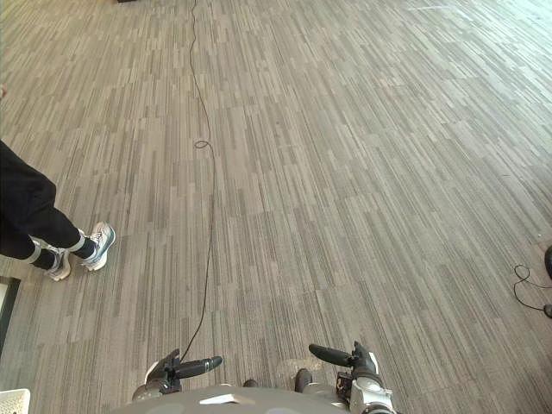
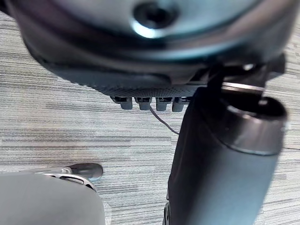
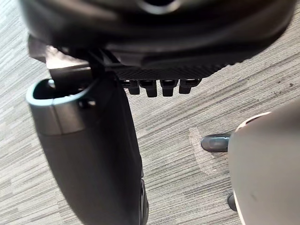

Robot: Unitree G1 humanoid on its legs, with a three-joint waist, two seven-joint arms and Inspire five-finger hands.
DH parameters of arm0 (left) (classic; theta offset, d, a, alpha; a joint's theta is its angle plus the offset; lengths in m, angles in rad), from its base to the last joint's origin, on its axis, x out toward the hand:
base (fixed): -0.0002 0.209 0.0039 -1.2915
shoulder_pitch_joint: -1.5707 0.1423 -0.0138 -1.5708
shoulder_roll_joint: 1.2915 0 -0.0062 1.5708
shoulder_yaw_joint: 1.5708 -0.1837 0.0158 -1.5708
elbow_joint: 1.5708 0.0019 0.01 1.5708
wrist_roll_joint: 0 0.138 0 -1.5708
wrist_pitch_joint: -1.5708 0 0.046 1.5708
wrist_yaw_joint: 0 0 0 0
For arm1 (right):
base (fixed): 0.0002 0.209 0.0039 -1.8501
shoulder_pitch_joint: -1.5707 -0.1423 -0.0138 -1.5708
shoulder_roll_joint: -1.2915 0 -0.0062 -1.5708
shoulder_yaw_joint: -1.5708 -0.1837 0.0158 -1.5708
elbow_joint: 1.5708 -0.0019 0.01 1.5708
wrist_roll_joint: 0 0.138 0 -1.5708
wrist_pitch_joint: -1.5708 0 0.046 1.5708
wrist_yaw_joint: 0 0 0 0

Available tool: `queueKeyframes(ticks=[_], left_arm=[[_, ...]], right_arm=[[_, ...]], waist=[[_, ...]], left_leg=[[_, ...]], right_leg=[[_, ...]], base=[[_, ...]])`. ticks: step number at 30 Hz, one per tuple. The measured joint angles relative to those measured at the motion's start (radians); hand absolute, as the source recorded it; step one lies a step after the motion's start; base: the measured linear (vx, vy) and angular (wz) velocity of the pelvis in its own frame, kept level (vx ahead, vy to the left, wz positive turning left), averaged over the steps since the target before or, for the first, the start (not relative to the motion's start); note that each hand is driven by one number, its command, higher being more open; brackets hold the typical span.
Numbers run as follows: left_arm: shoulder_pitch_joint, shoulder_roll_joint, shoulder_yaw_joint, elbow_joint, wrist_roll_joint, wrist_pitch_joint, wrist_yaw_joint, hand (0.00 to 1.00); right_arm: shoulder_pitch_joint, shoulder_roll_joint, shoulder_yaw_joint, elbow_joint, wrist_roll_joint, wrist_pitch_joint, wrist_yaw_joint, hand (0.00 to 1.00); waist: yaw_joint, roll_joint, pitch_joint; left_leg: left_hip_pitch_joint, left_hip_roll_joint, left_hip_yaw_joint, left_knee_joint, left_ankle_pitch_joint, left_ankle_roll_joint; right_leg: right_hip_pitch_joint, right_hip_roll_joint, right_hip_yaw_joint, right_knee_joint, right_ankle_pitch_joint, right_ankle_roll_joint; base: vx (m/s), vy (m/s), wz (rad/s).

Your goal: Pick up cushions and gather them together orderly.

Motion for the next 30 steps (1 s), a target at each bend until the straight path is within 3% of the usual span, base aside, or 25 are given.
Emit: queueKeyframes(ticks=[15, 18, 20, 21, 23, 24, 25, 28, 30], left_arm=[[-0.001, 0.009, -0.007, 0.019, 0.007, 0.003, 0.001, 1.00], [-0.025, 0.014, -0.008, 0.019, 0.007, 0.004, 0.002, 1.00], [-0.039, 0.015, -0.007, 0.017, 0.007, 0.004, 0.002, 1.00], [-0.037, 0.018, 0.003, 0.014, 0.006, 0.005, 0.000, 1.00], [-0.034, 0.020, 0.021, -0.006, 0.002, 0.006, 0.001, 1.00], [-0.029, 0.006, 0.062, -0.026, -0.010, 0.003, 0.002, 1.00], [-0.026, -0.007, 0.079, -0.045, -0.025, -0.003, 0.002, 1.00], [-0.027, -0.009, 0.080, -0.054, -0.046, -0.014, -0.002, 1.00], [-0.032, -0.012, 0.084, -0.064, -0.051, -0.017, -0.005, 1.00]], right_arm=[[0.000, -0.001, -0.016, 0.012, 0.048, -0.004, 0.001, 1.00], [-0.003, -0.002, -0.024, 0.008, 0.080, -0.006, 0.000, 1.00], [-0.011, -0.007, -0.041, 0.008, 0.080, -0.005, -0.001, 1.00], [-0.010, 0.000, -0.055, -0.001, 0.080, -0.006, -0.002, 1.00], [-0.003, 0.007, -0.056, -0.021, 0.080, -0.005, -0.003, 1.00], [0.000, 0.009, -0.055, -0.040, 0.081, -0.005, -0.008, 1.00], [0.005, 0.000, -0.056, -0.043, 0.080, -0.003, -0.018, 1.00], [0.004, -0.004, -0.056, -0.043, 0.080, -0.002, -0.022, 1.00], [0.004, -0.002, -0.056, -0.047, 0.079, 0.003, -0.023, 1.00]], waist=[[0.001, -0.003, 0.010], [-0.001, -0.005, 0.024], [0.003, 0.004, 0.049], [0.003, 0.001, 0.059], [0.008, -0.001, 0.072], [0.017, 0.007, 0.082], [0.028, 0.010, 0.085], [0.036, 0.010, 0.086], [0.048, 0.007, 0.086]], left_leg=[[-0.017, -0.004, -0.007, -0.024, 0.028, 0.041], [-0.103, 0.005, -0.023, 0.064, 0.005, 0.024], [-0.178, 0.044, -0.023, 0.241, -0.074, 0.004], [-0.235, 0.075, 0.005, 0.400, -0.097, -0.015], [-0.302, 0.112, 0.044, 0.573, -0.095, -0.013], [-0.351, 0.152, 0.070, 0.698, -0.125, 0.007], [-0.405, 0.186, 0.086, 0.741, -0.152, 0.008], [-0.468, 0.186, 0.090, 0.640, -0.144, 0.006], [-0.506, 0.165, 0.093, 0.496, -0.084, -0.005]], right_leg=[[-0.013, 0.003, -0.026, -0.016, 0.005, -0.010], [-0.062, -0.001, -0.054, 0.012, -0.007, -0.034], [-0.065, 0.014, -0.064, 0.040, -0.035, -0.060], [-0.061, 0.017, -0.064, 0.070, -0.064, -0.064], [-0.054, 0.015, -0.056, 0.108, -0.093, -0.072], [-0.043, 0.016, -0.050, 0.133, -0.116, -0.081], [-0.035, 0.006, -0.041, 0.159, -0.140, -0.083], [-0.016, -0.033, -0.032, 0.164, -0.167, -0.060], [-0.005, -0.076, -0.016, 0.164, -0.193, -0.027]], base=[[-0.07, -0.048, 0.03], [-0.10, -0.078, 0.25], [-0.08, -0.059, 0.20], [-0.02, -0.035, 0.02], [0.04, -0.017, -0.08], [0.10, -0.001, -0.19], [0.15, 0.025, -0.14], [0.17, 0.088, -0.10], [0.33, 0.236, -0.17]])
